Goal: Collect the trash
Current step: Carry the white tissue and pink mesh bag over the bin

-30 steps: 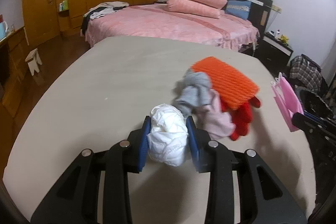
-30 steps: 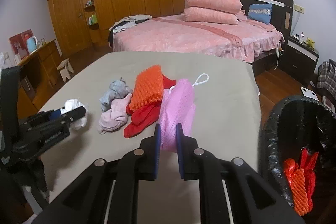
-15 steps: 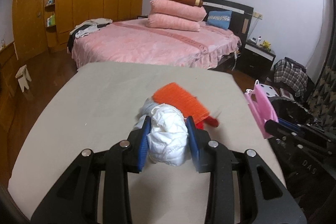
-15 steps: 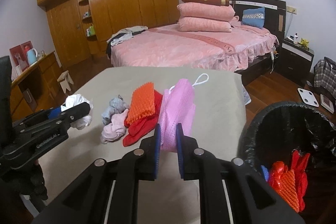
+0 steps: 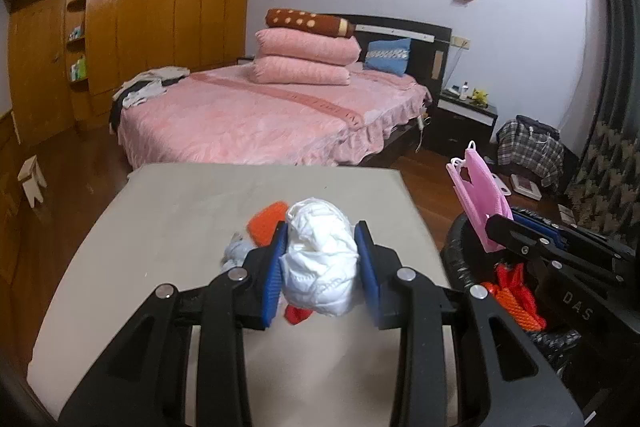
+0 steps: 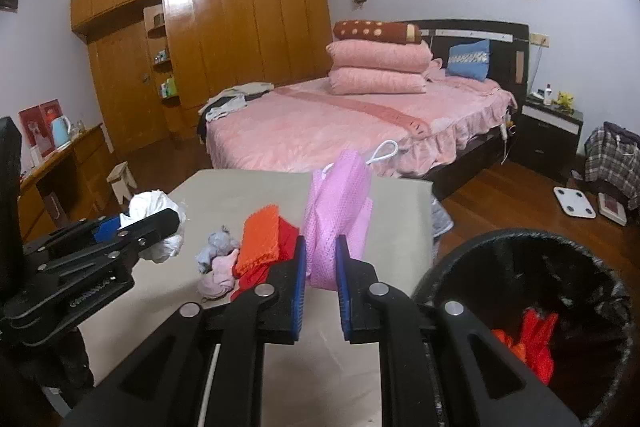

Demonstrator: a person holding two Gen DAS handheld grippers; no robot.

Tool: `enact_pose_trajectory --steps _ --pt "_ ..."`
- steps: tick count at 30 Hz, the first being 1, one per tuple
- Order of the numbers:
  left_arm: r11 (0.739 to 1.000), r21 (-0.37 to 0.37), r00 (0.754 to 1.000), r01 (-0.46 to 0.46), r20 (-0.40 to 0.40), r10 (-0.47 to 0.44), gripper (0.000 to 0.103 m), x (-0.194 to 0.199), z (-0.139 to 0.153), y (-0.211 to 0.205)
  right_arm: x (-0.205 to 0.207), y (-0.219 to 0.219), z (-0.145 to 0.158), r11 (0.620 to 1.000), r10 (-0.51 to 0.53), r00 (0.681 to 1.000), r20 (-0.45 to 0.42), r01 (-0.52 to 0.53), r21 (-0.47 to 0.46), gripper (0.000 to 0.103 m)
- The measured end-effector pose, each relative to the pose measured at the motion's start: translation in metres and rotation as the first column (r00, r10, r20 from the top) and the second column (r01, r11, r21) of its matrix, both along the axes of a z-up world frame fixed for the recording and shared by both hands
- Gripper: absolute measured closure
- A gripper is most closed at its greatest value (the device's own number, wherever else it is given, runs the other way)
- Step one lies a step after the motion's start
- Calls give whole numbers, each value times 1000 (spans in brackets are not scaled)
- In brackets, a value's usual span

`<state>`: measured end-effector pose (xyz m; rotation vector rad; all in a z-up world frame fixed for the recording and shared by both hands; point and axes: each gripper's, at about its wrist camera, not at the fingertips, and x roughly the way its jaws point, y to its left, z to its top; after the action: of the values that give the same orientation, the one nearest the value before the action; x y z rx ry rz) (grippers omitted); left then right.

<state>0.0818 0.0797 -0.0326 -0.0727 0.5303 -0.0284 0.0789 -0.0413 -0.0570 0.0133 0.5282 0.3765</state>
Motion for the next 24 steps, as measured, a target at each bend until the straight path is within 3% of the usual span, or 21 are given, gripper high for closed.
enact_pose_trajectory --steps 12,24 --pt "995 11 993 95 74 -96 70 -8 32 -42 -11 -37 22 998 -62 997 51 61 15 89" --pt "984 27 980 175 95 -177 70 -12 39 -75 -19 -72 32 993 -114 990 85 112 24 89"
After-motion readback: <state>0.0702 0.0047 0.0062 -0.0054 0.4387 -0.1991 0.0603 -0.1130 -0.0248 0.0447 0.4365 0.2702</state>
